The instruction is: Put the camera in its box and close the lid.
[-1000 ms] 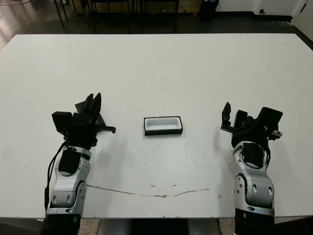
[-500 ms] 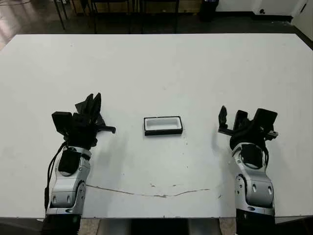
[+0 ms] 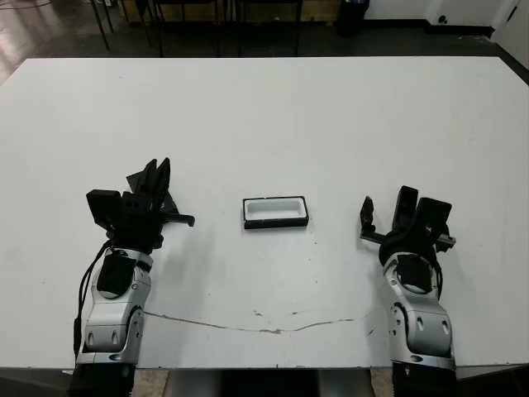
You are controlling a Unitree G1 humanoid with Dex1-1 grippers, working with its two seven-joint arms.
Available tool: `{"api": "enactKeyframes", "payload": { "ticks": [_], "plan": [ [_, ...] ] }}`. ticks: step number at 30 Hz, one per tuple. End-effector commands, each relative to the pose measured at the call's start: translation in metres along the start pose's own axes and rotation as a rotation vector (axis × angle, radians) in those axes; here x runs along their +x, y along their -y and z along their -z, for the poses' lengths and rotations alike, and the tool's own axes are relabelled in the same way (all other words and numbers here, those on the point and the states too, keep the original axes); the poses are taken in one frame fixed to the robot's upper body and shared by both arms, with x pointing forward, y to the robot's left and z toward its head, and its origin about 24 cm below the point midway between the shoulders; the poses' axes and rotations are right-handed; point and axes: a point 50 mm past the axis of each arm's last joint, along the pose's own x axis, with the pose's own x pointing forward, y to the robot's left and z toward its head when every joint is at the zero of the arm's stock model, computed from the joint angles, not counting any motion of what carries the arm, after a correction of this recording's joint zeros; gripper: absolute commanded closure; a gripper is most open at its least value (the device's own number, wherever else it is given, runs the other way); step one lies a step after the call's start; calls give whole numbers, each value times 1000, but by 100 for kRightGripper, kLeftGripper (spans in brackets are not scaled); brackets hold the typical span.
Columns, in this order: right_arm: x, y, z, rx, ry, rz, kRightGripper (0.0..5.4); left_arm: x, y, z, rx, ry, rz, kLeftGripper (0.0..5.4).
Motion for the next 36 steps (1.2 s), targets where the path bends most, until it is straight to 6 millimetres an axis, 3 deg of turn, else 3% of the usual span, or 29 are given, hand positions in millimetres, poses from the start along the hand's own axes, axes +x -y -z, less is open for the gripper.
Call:
{"api": "enactKeyframes", "payload": {
  "ticks": [1, 16, 18, 36],
  "plan": [
    [-2, 2, 16, -8, -56, 26, 1, -5, -5, 6, 12, -37, 1, 540],
    [5, 5, 26, 89, -109, 100, 1, -6, -2, 7, 26, -43, 4, 540],
    [6, 5, 27, 114, -115, 116, 21, -6, -2, 8, 20, -43, 2, 540],
    [10, 10, 21, 3, -55, 83, 417, -7, 1, 9, 5, -40, -1, 540]
  ]
}}
